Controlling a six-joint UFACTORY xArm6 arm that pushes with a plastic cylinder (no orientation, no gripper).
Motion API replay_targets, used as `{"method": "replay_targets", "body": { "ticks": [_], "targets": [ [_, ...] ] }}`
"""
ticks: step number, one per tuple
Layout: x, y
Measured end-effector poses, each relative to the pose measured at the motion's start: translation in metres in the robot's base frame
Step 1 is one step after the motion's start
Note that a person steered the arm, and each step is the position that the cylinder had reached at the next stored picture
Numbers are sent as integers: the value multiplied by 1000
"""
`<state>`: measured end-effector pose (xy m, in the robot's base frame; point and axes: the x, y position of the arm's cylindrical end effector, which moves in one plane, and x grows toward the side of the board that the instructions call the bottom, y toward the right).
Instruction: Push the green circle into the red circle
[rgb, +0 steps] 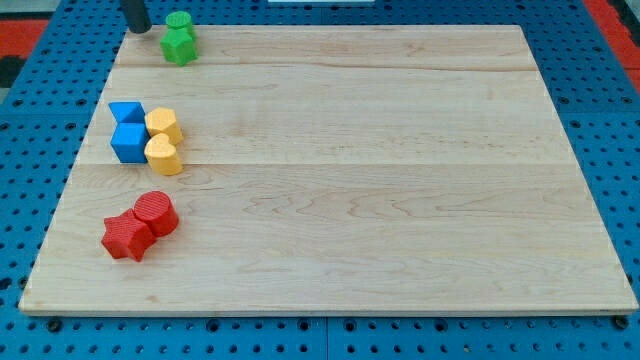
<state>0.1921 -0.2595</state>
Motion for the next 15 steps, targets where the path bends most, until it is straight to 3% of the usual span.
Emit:
{"method": "replay_targets", "body": {
  "ticks": [1, 3, 4, 6, 7, 8, 9, 10, 11, 12, 13, 14, 15],
  "targets": [
    [-1, 22],
    [4, 233],
    [35, 297],
    [14, 424],
    [67, 409],
    [71, 319],
    [33, 348],
    [65, 254],
    [133, 195],
    [126, 188],
    [97, 132],
    [136, 127],
    [185, 182]
  ]
}}
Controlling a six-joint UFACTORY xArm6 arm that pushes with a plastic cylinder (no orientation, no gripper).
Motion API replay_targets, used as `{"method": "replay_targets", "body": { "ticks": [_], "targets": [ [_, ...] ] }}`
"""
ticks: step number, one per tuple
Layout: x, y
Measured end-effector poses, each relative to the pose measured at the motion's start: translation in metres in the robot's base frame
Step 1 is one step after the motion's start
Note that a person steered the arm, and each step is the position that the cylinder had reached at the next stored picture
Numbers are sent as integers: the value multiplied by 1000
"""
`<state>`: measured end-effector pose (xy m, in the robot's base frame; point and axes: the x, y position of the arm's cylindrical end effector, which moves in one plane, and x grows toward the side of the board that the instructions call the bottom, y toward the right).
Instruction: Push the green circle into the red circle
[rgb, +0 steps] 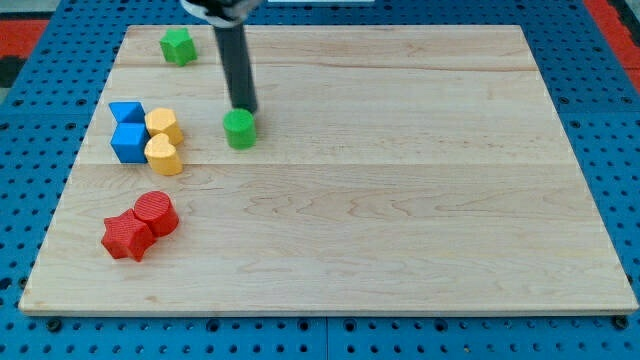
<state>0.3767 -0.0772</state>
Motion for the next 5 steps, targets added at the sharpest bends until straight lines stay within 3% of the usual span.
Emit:
{"method": "replay_targets", "body": {
  "ticks": [1, 2, 3, 4, 5],
  "targets": [
    [41, 1],
    [71, -41],
    [87, -39],
    [98, -67],
    [64, -11]
  ]
}}
